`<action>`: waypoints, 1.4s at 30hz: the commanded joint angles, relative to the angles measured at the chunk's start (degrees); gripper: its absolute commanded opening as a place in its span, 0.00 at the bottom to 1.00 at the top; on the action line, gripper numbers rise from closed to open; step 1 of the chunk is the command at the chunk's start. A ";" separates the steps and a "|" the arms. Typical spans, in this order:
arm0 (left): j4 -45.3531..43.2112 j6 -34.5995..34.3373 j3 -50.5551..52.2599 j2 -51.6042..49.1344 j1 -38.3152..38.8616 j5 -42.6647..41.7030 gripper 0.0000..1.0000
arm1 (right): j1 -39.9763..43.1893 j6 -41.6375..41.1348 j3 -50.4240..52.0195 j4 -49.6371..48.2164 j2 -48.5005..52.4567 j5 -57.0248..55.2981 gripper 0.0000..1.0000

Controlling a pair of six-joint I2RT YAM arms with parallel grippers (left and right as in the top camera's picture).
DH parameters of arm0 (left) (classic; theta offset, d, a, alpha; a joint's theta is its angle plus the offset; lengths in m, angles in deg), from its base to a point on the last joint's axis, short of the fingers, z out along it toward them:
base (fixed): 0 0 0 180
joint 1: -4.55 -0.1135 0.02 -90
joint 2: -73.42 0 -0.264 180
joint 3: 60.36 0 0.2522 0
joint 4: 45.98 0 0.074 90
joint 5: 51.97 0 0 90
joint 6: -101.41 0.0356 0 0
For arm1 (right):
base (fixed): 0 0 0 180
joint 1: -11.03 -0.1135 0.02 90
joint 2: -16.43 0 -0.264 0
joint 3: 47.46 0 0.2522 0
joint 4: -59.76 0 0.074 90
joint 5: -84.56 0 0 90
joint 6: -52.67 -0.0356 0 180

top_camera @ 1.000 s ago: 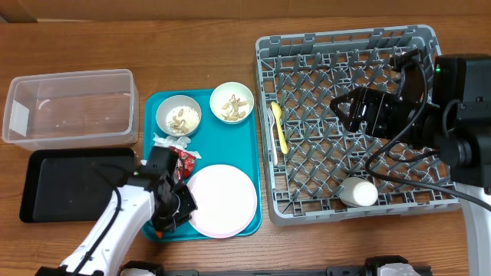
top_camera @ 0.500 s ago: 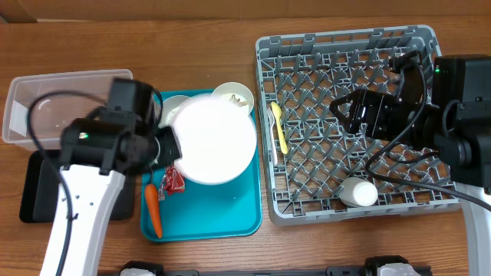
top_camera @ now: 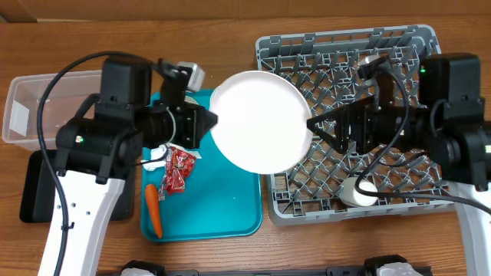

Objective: Sort waste into correct bins and load items into the dishwasher rack
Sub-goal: 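Hand the white plate from the left gripper to the right gripper, then carry the plate with the right gripper to the rack's upper right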

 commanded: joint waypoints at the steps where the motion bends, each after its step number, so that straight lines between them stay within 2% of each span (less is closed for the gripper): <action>1: -1.09 2.51 -1.36 0.37 1.73 -4.11 0.04 | -2.99 2.91 0.26 -0.83 1.18 1.70 0.78; 2: -1.14 2.51 -1.36 0.37 2.10 -4.11 0.04 | -4.13 2.91 0.26 -1.25 1.44 1.66 0.75; 4: -1.31 2.51 -1.36 0.37 2.71 -4.09 0.04 | -6.10 2.89 0.26 -1.90 2.10 1.01 0.61; 8: -1.84 2.49 -1.36 0.37 3.13 -3.87 0.04 | -8.55 1.95 0.26 -2.25 3.43 -4.50 0.20; 10: -1.95 2.49 -1.36 0.37 3.13 -3.58 0.06 | -8.57 0.85 0.26 -2.43 3.63 -5.49 0.07; 11: -1.95 2.49 -1.36 0.37 3.13 -3.61 0.08 | -8.57 0.70 0.24 -2.56 3.63 -5.49 0.05; 12: -1.99 2.49 -1.36 0.37 3.04 -3.43 0.15 | -8.44 0.70 0.22 -2.73 3.58 -5.49 0.04; 13: -2.01 2.51 -1.36 0.37 3.02 -3.19 0.33 | -8.31 0.70 0.17 -2.95 3.45 -5.53 0.04; 16: -1.60 1.64 -1.36 0.39 3.02 0.85 1.00 | -6.80 -1.16 0.17 -3.56 3.15 -8.81 0.04; 21: 3.17 -0.09 -2.12 0.44 3.02 11.96 1.00 | -0.87 -9.53 0.17 -3.56 3.02 -27.54 0.04; 22: 4.39 -0.07 -2.38 0.44 3.02 14.01 1.00 | 2.10 -12.02 0.17 -3.87 3.02 -34.62 0.04; 26: 4.31 -0.07 -2.38 0.44 3.02 14.16 1.00 | 7.08 -11.58 0.20 -6.58 3.19 -42.99 0.04; 34: 4.31 -0.04 -2.38 0.42 3.02 14.14 1.00 | 11.76 8.35 0.20 -11.04 6.21 -48.72 0.04; 42: 4.31 -0.02 -2.38 0.42 3.02 14.16 1.00 | 14.49 19.17 0.20 -11.34 16.28 -52.11 0.04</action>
